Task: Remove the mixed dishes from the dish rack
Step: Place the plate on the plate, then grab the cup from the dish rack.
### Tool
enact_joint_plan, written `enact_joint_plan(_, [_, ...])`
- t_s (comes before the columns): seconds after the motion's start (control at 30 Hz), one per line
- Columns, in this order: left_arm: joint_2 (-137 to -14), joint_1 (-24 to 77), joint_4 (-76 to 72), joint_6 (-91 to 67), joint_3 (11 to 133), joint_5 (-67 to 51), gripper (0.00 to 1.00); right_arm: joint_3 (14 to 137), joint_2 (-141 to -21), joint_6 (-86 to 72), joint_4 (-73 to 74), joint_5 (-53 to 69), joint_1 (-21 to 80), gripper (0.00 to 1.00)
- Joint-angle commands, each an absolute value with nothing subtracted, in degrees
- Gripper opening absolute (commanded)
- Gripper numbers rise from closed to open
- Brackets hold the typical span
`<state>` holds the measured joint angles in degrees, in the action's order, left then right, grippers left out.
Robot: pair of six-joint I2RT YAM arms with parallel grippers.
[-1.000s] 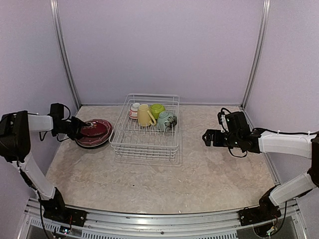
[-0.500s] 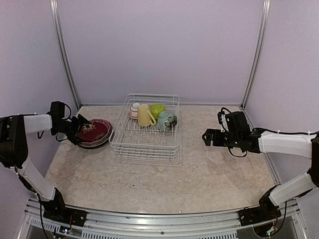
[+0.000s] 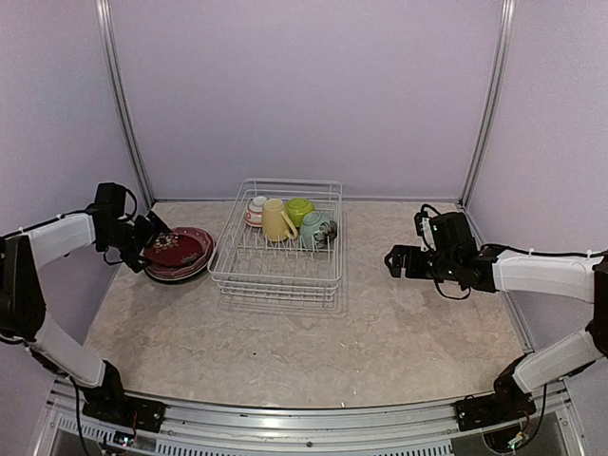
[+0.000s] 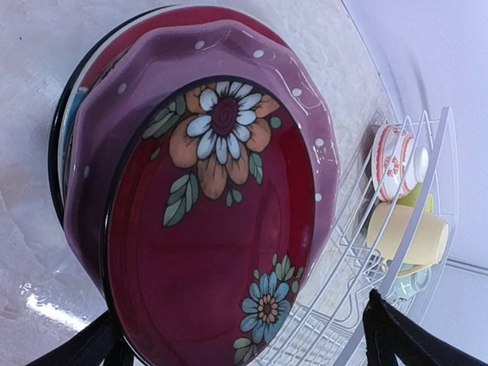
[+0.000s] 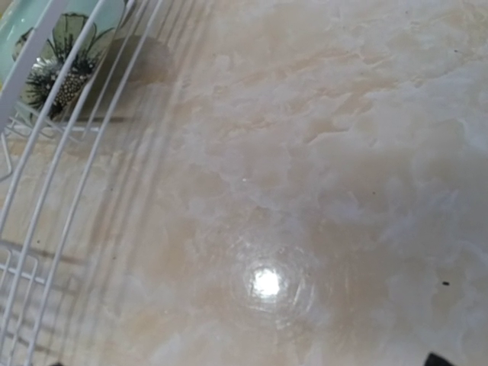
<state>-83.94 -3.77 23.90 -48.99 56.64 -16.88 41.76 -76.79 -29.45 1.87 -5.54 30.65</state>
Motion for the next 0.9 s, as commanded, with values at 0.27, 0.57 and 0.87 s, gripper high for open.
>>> enact_joint_plan(0.27, [-80.46, -1.93, 29.21, -45.87, 59.59, -7.81, 0.99, 42.97, -76.77, -28.76, 1.59, -5.33, 31.45, 1.00])
enact_joint_plan(0.57, [-78.56, 10.43, 28.33, -41.63, 63.47, 0.56, 0.99, 42.54, -76.48, -28.83, 1.61, -5.70, 31.46, 1.00])
enact_joint_plan(0.87, [-83.60, 26.93, 30.01, -33.82, 75.18, 12.20, 0.99, 42.00, -76.11, -29.17, 1.36, -5.38, 31.41, 1.00])
